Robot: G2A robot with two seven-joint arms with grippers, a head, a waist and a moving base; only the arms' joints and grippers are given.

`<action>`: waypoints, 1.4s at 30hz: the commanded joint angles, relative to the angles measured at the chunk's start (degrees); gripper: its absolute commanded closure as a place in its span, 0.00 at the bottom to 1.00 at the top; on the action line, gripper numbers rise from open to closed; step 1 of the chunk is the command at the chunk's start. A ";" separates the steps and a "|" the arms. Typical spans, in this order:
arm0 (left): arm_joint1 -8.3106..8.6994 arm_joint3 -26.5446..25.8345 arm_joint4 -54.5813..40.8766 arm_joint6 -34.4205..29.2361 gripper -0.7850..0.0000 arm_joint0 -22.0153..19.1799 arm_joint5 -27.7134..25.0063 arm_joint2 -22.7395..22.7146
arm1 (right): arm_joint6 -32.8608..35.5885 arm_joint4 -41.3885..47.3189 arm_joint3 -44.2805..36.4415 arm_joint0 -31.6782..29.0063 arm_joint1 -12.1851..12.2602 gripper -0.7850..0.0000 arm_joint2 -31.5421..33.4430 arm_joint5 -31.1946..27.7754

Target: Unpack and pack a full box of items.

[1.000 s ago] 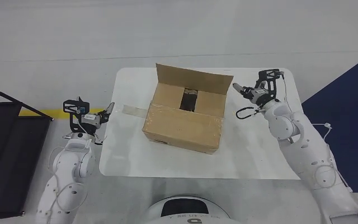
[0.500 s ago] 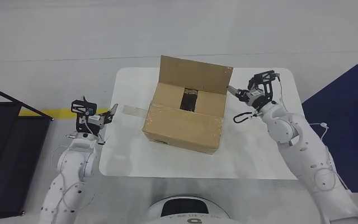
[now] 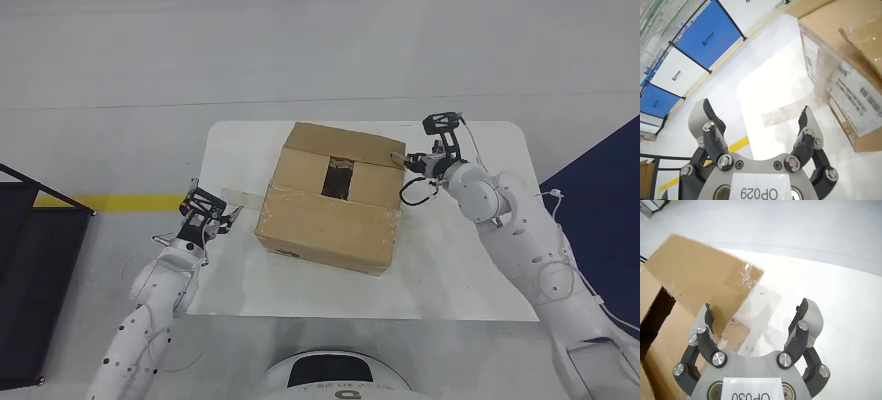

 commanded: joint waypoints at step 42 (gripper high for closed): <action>0.62 -3.33 -24.96 -0.94 0.00 1.46 -19.21 -6.26 | 11.32 28.74 -4.07 -17.14 5.50 0.00 16.03 -53.27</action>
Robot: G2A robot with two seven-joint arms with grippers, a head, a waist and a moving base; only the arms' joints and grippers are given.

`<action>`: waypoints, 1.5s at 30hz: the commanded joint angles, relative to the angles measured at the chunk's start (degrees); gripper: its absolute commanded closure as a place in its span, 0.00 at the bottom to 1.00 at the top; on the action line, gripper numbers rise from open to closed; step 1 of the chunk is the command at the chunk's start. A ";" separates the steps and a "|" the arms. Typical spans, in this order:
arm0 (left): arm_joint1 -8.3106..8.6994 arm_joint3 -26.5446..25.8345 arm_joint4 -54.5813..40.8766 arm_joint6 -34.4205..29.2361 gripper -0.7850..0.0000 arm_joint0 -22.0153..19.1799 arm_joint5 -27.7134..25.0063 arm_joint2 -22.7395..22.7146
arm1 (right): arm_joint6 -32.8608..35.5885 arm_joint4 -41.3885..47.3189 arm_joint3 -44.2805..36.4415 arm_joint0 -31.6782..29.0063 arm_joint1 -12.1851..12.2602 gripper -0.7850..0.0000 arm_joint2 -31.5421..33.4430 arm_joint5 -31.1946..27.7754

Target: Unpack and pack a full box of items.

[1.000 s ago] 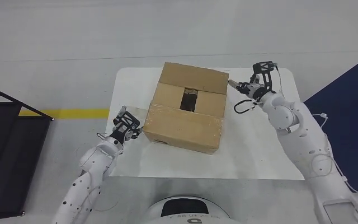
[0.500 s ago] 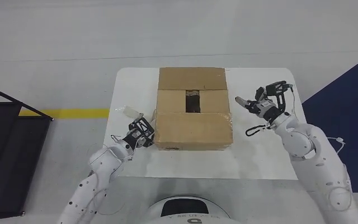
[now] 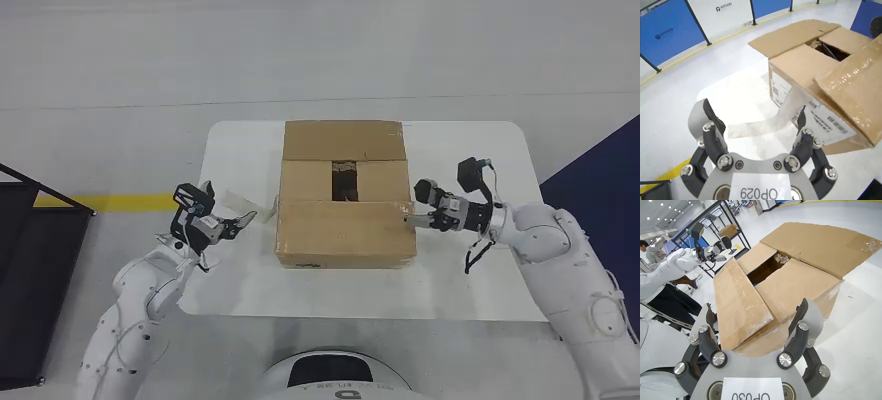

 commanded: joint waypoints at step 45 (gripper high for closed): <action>-0.29 3.50 9.87 1.26 0.00 -4.34 2.80 5.99 | -19.86 -0.91 2.13 -0.99 10.82 0.00 -7.89 -0.69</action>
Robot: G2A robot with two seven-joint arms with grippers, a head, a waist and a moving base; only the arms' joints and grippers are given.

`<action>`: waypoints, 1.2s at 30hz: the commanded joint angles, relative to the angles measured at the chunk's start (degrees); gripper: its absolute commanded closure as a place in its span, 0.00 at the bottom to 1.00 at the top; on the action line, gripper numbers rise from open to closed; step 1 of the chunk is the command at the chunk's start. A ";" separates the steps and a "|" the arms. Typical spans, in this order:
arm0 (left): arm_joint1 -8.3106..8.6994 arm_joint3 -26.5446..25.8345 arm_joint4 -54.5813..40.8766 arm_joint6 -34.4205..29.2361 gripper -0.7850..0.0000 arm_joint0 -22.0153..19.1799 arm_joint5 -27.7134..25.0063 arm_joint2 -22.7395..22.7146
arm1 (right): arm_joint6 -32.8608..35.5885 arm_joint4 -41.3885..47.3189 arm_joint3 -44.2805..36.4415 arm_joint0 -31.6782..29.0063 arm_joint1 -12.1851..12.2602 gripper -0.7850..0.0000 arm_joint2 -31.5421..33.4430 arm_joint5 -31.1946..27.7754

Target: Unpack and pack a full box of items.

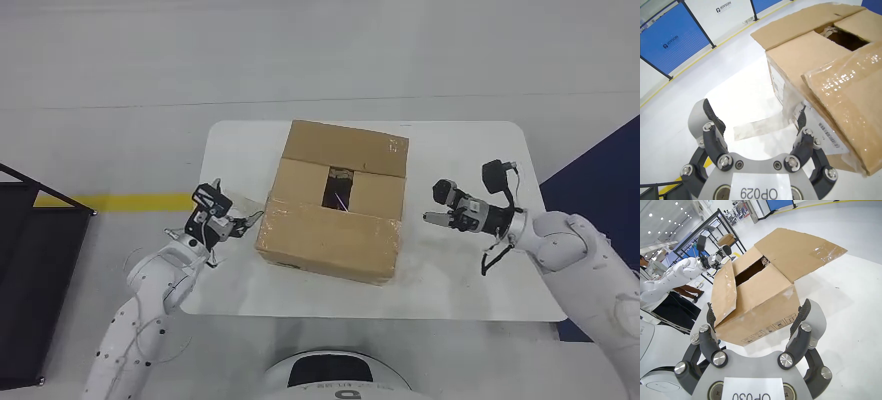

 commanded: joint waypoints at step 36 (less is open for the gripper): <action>3.44 -6.81 1.10 -0.80 0.00 4.09 -31.30 -4.59 | 1.13 4.09 3.96 -0.45 -0.62 0.00 2.87 -1.31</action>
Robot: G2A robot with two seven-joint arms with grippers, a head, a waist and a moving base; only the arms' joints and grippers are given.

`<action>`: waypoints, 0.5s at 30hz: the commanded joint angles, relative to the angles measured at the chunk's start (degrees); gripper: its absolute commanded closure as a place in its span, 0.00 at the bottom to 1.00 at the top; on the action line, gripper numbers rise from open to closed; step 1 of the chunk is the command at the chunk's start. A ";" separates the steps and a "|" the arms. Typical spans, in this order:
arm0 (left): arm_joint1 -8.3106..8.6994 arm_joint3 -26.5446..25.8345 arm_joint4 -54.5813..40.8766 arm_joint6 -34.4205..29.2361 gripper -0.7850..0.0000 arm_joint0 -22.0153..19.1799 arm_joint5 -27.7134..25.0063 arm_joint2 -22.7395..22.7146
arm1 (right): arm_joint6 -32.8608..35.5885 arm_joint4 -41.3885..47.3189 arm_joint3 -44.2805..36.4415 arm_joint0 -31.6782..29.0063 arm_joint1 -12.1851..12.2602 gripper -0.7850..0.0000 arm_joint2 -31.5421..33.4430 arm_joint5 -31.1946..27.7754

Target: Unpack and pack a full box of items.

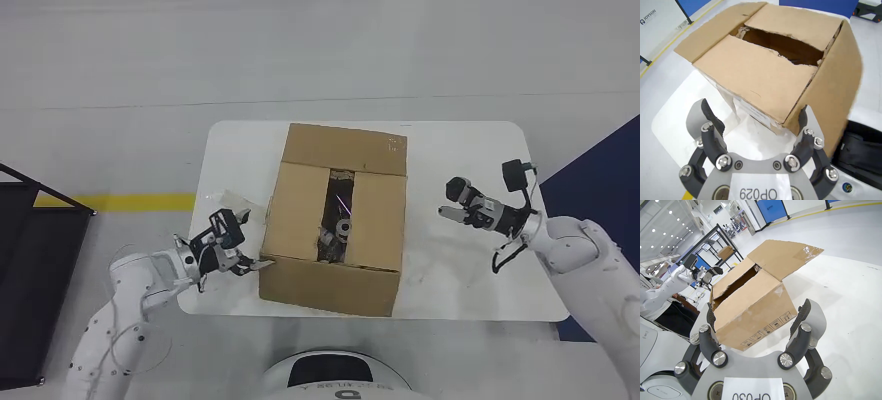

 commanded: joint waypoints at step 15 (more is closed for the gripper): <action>0.16 5.25 -9.35 -1.86 0.00 -2.65 13.96 -2.98 | -2.49 -4.83 -1.86 -0.51 -1.30 0.00 -0.60 6.76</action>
